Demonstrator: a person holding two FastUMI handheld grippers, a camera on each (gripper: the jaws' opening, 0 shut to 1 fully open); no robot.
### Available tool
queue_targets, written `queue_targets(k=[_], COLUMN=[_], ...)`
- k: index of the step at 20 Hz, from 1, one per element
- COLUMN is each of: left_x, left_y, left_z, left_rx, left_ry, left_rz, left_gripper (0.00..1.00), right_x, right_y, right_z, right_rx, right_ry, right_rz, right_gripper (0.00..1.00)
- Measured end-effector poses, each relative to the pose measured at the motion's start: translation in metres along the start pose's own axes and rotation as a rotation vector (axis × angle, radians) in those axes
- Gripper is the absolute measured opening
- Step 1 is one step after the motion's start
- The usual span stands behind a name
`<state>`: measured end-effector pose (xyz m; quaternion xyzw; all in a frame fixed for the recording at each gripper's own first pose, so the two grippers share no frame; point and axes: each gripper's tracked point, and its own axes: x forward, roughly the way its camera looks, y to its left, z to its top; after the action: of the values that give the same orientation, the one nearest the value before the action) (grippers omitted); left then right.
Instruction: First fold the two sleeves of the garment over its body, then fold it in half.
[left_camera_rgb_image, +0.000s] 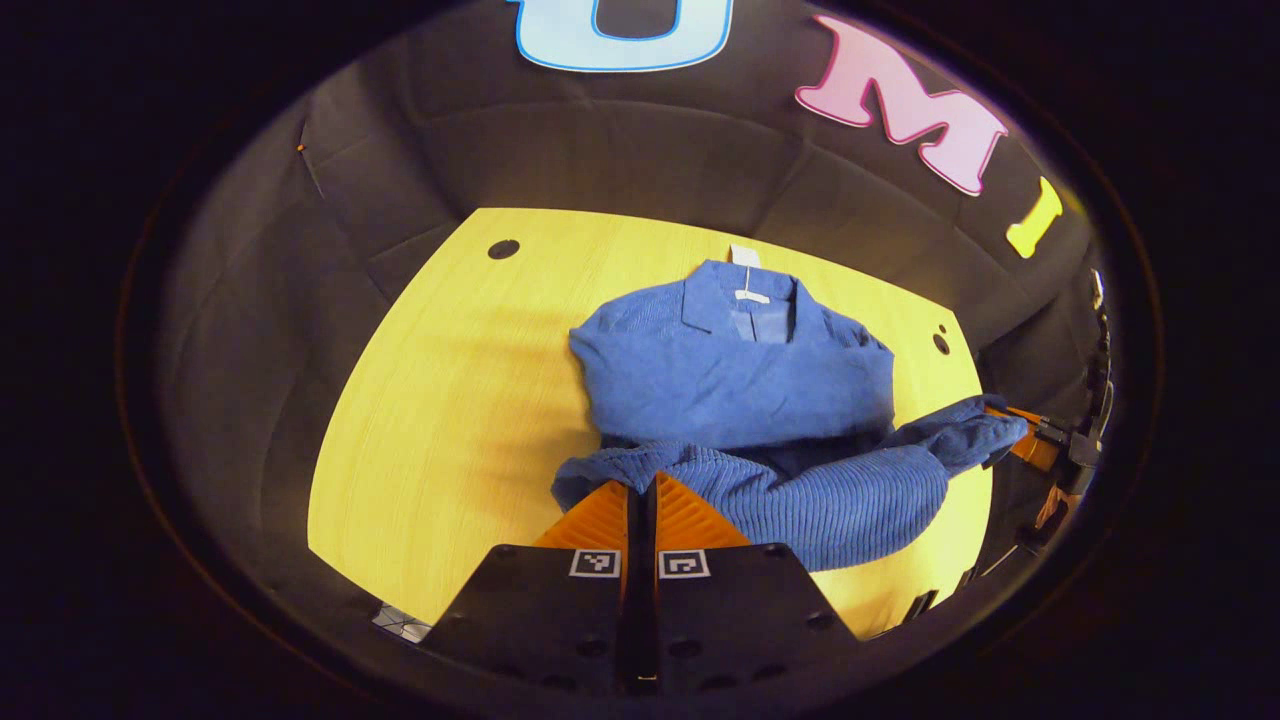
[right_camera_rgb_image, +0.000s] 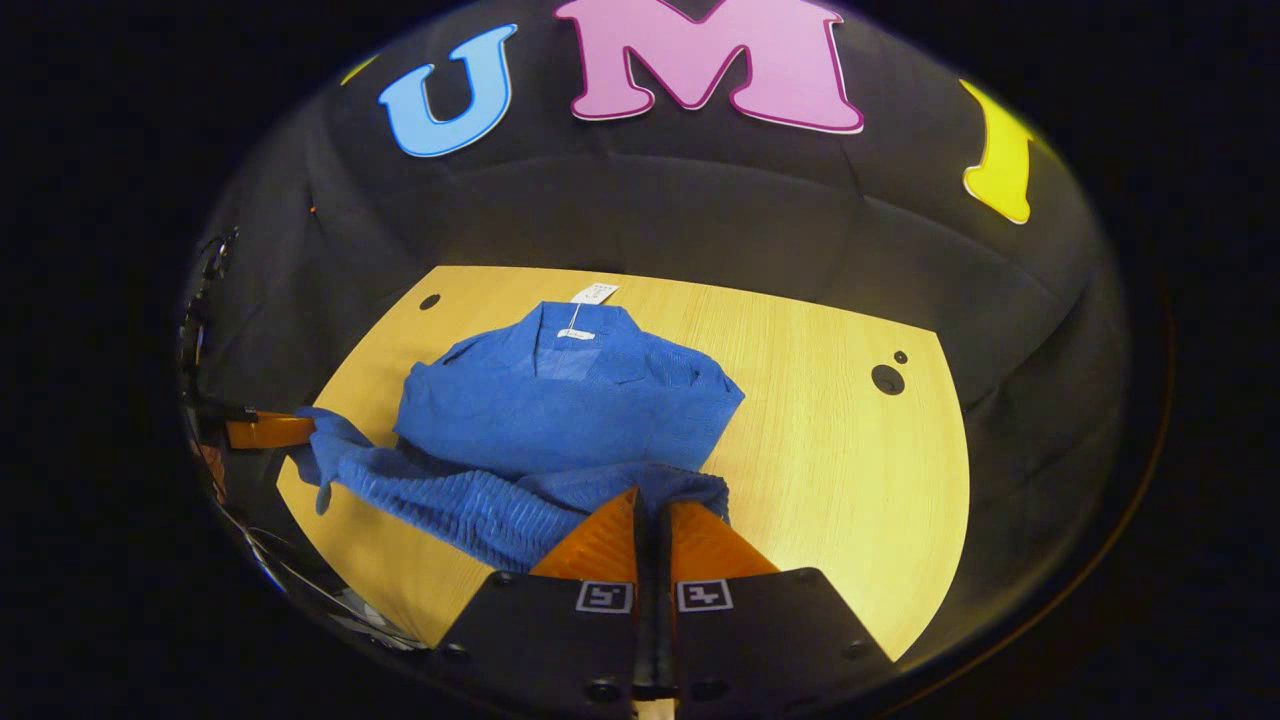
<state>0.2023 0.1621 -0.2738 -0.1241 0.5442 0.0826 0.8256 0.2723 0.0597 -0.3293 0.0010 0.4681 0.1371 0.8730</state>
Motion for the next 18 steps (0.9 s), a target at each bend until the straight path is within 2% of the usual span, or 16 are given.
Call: queue_targets(k=[3, 7, 10, 11, 14, 18], left_x=[0.016, 0.052, 0.069, 0.074, 0.093, 0.105], left_y=[0.004, 0.012, 0.016, 0.015, 0.014, 0.013], left_z=[0.031, 0.057, 0.079, 0.085, 0.097, 0.102], left_rx=[0.013, 0.003, -0.016, -0.027, -0.042, -0.014], left_ry=[0.016, 0.059, 0.071, 0.082, 0.097, 0.127], left_rz=[-0.014, 0.006, 0.023, 0.021, 0.014, 0.084], left_gripper=[0.0, 0.0, 0.0, 0.0, 0.0, 0.0], right_x=[0.018, 0.053, 0.081, 0.09, 0.113, 0.137], right_y=[-0.004, -0.007, -0.008, -0.01, -0.019, -0.024], right_z=[0.03, 0.059, 0.065, 0.064, 0.064, 0.062], right_rx=[0.033, 0.011, -0.015, -0.013, 0.019, 0.048], right_ry=[-0.019, -0.013, 0.005, 0.015, 0.04, 0.072], right_rz=[-0.02, -0.047, -0.054, -0.058, -0.053, -0.042], right_gripper=[0.0, 0.02, 0.02, 0.0, 0.02, 0.02])
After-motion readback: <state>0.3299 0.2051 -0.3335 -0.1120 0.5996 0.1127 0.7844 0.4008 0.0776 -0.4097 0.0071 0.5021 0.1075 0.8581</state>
